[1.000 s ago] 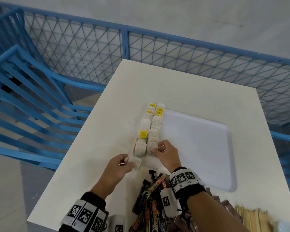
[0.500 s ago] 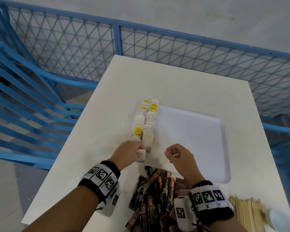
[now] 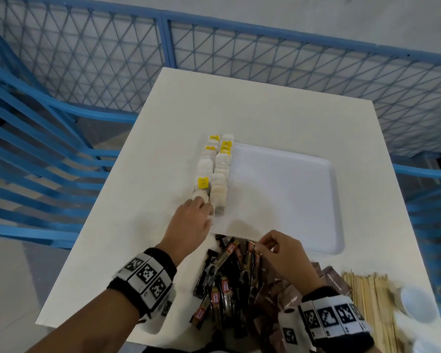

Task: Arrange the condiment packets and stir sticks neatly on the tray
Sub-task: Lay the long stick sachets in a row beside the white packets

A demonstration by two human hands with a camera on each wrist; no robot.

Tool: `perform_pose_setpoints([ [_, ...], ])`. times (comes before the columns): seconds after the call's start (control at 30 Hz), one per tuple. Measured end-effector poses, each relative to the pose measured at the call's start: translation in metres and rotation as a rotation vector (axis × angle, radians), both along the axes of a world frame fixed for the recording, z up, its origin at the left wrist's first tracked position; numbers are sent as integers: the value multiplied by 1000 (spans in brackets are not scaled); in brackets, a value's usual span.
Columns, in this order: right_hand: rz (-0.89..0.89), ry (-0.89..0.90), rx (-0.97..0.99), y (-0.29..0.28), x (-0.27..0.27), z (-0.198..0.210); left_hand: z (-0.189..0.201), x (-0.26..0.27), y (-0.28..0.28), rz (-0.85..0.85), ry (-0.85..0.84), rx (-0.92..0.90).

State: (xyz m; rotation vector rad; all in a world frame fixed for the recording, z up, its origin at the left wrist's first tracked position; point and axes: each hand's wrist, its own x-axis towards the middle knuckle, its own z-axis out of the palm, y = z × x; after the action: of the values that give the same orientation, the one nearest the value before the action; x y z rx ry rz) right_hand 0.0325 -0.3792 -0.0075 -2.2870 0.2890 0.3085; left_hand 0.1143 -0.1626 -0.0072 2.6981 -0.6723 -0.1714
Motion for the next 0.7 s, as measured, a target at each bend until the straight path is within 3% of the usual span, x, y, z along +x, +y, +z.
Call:
perform_pose_setpoints([
  [0.13, 115, 49, -261, 1, -8, -1, -5, -29, -12, -49, 393, -2],
  [0.3, 188, 177, -435, 13, -9, -7, -15, -46, -25, -42, 458, 1],
  [0.47, 157, 142, -302, 17, -5, -2, -11, -47, -20, 47, 492, -64],
  [0.6, 83, 114, -193, 8, -2, 6, -2, -49, -10, 165, 540, -234],
  [0.7, 173, 174, -240, 12, -2, 7, 4, -51, -4, 293, 607, -375],
])
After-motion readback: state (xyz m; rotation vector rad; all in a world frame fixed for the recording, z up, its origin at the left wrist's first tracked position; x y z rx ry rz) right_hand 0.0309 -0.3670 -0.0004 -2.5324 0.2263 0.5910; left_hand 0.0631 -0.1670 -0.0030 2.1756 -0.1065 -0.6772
